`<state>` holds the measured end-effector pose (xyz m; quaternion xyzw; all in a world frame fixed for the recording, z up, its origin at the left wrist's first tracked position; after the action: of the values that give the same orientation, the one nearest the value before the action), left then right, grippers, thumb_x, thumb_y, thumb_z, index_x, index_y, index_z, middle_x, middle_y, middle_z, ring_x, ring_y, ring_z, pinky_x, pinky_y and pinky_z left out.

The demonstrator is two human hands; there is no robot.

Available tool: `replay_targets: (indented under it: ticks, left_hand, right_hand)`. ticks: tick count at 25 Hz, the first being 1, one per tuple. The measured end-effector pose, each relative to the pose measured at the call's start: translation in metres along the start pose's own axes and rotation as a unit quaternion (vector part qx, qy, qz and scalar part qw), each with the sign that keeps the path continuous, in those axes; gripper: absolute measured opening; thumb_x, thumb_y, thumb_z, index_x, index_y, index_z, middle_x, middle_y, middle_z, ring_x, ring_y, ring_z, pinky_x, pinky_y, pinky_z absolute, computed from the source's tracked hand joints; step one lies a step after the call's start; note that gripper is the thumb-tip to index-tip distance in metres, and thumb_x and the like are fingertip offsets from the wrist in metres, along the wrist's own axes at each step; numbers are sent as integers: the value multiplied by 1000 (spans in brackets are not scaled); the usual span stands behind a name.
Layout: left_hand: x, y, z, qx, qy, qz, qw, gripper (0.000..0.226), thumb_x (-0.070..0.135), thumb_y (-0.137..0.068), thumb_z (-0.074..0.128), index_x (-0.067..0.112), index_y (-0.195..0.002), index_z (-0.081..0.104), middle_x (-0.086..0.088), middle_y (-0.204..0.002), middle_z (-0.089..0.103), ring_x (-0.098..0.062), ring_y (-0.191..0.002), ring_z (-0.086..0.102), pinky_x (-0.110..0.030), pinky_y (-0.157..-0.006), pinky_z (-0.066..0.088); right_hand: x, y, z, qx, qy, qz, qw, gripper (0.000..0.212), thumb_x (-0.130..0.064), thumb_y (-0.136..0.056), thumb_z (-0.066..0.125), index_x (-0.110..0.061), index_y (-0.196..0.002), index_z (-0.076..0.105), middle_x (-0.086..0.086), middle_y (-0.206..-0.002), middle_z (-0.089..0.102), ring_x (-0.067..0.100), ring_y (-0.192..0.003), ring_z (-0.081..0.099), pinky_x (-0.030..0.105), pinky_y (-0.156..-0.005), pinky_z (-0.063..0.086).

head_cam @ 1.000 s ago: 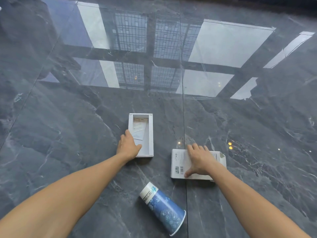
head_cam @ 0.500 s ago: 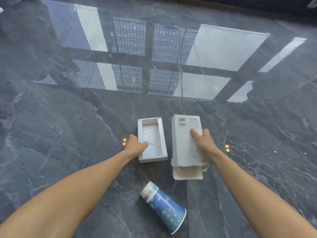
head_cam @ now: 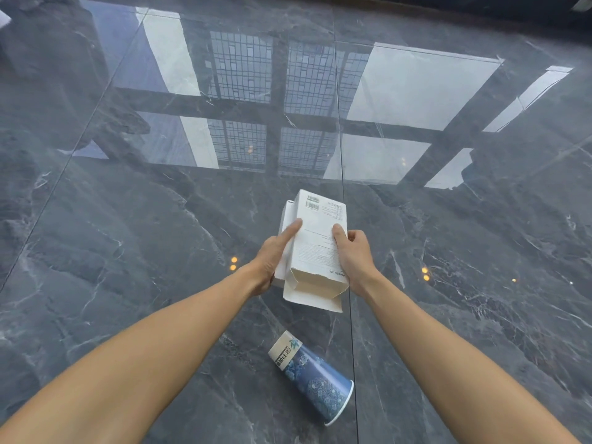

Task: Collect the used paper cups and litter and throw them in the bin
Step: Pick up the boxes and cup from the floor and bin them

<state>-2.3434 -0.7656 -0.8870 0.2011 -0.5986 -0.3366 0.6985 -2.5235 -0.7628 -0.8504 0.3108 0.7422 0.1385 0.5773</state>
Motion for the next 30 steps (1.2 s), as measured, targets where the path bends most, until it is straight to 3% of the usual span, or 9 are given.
replay_targets:
  ticks: [3, 5, 8, 10, 14, 18, 22, 26, 30]
  left_hand:
    - [1, -4, -10, -8, 28, 13, 999, 108, 64, -53, 94, 7, -139, 61, -11, -121, 80, -32, -111, 77, -47, -95, 61]
    - [7, -2, -23, 23, 49, 33, 998, 119, 60, -45, 98, 4, -142, 56, -15, -123, 78, -35, -110, 77, -52, -93, 63]
    - [11, 3, -36, 74, 95, 44, 992, 83, 44, -72, 89, 6, -135, 51, -15, -121, 76, -30, -101, 76, -40, -70, 62]
    - [7, 3, -34, 75, 113, 35, 990, 88, 40, -67, 89, 3, -137, 50, -16, -121, 75, -31, -102, 76, -38, -63, 62]
    - [0, -8, -4, 35, 93, 19, 995, 106, 45, -51, 93, 4, -140, 54, -16, -124, 76, -35, -108, 77, -45, -76, 65]
    - [2, -11, 24, -4, 62, 25, 998, 100, 45, -54, 92, 4, -138, 57, -15, -121, 78, -35, -109, 77, -51, -90, 64]
    - [-3, -11, 23, -2, 45, 13, 999, 100, 46, -53, 92, 5, -138, 57, -14, -120, 79, -35, -108, 77, -47, -84, 64]
    - [-2, -9, 12, -1, 51, -2, 999, 101, 47, -51, 94, 5, -135, 59, -15, -120, 79, -34, -106, 78, -42, -77, 64]
    - [5, -2, -10, 38, 90, 3, 995, 107, 52, -52, 95, 7, -141, 56, -13, -122, 79, -34, -109, 78, -43, -78, 65]
  right_hand:
    - [-4, 3, 4, -16, -58, -17, 998, 44, -50, -100, 55, -9, -115, 60, 8, -112, 71, 23, -97, 71, 47, -90, 58]
    - [10, 4, -9, -5, -81, 5, 997, 46, -51, -102, 51, -7, -102, 63, 7, -95, 69, 22, -79, 66, 40, -73, 55]
    - [79, 20, -36, 21, 27, 110, 993, 39, -52, -94, 59, -13, -92, 53, 9, -78, 51, 17, -57, 44, 30, -52, 35]
    - [134, 45, -51, 19, 95, 205, 974, 51, -60, -76, 70, -14, -93, 53, 4, -71, 49, 16, -52, 42, 27, -48, 32]
    - [191, 101, -61, 9, 124, 371, 920, 63, -60, -73, 75, -15, -112, 57, 5, -77, 51, 20, -60, 49, 29, -53, 45]
    - [197, 127, -48, -81, 58, 454, 885, 54, -47, -77, 79, -4, -105, 65, 8, -83, 73, 24, -73, 74, 42, -84, 64]
    - [180, 113, -34, -118, 19, 406, 906, 22, -11, -87, 71, -4, -106, 65, 9, -70, 75, 23, -63, 75, 37, -66, 63]
    - [144, 83, -32, -75, -45, 306, 948, 6, 2, -86, 63, -2, -90, 63, 8, -57, 59, 19, -49, 59, 34, -60, 58]
    - [91, 52, -38, 14, -63, 181, 981, 11, -4, -79, 60, -13, -76, 54, 3, -55, 34, 14, -43, 28, 25, -49, 26]
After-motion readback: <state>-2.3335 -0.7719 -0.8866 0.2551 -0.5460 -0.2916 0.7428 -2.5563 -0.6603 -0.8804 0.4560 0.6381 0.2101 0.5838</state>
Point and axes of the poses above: each hand's wrist, its own y-axis away from the middle knuckle, its own z-axis out of the palm, x = y × z, the point moved 6 cm from there along -y, towards the middle knuckle
